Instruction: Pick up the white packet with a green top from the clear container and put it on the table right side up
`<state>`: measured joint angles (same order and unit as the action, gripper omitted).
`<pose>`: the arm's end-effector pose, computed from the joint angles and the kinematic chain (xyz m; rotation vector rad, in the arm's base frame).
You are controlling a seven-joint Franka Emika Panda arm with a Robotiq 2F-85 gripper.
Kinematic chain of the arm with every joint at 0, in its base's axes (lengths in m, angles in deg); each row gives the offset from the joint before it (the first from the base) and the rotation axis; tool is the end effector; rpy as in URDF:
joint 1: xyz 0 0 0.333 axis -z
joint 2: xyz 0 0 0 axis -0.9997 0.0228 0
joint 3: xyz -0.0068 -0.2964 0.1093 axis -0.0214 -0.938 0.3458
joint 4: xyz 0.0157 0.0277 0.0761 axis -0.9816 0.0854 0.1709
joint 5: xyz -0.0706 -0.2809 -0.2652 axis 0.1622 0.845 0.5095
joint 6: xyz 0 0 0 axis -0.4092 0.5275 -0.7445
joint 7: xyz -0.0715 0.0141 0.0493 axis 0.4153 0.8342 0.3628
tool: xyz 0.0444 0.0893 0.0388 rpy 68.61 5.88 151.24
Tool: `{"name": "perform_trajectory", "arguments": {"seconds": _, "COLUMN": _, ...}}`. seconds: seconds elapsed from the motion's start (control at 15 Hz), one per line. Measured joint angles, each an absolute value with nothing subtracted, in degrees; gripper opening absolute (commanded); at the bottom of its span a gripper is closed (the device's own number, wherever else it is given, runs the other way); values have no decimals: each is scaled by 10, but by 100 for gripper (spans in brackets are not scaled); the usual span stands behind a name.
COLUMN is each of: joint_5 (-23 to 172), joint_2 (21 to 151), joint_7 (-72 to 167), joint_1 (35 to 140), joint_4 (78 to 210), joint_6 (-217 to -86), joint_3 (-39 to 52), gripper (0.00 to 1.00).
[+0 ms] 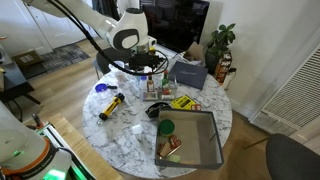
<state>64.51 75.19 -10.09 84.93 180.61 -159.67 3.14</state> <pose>0.5460 -0.0345 0.3380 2.8847 1.1863 0.2553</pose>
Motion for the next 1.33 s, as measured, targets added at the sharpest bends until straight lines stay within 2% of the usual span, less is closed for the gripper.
{"name": "perform_trajectory", "arguments": {"seconds": 0.27, "joint_5": 605, "joint_2": 776, "joint_7": -142, "joint_1": 880, "joint_4": 1773, "joint_6": -1558, "joint_3": 63, "gripper": 100}}
{"name": "perform_trajectory", "arguments": {"seconds": 0.67, "joint_5": 556, "joint_2": 892, "joint_7": -236, "joint_1": 940, "joint_4": 1641, "joint_6": -1446, "joint_3": 91, "gripper": 100}}
{"name": "perform_trajectory", "arguments": {"seconds": 1.33, "joint_5": 553, "joint_2": 1083, "joint_7": -230, "joint_1": 996, "joint_4": 1472, "joint_6": -1402, "joint_3": 122, "gripper": 100}}
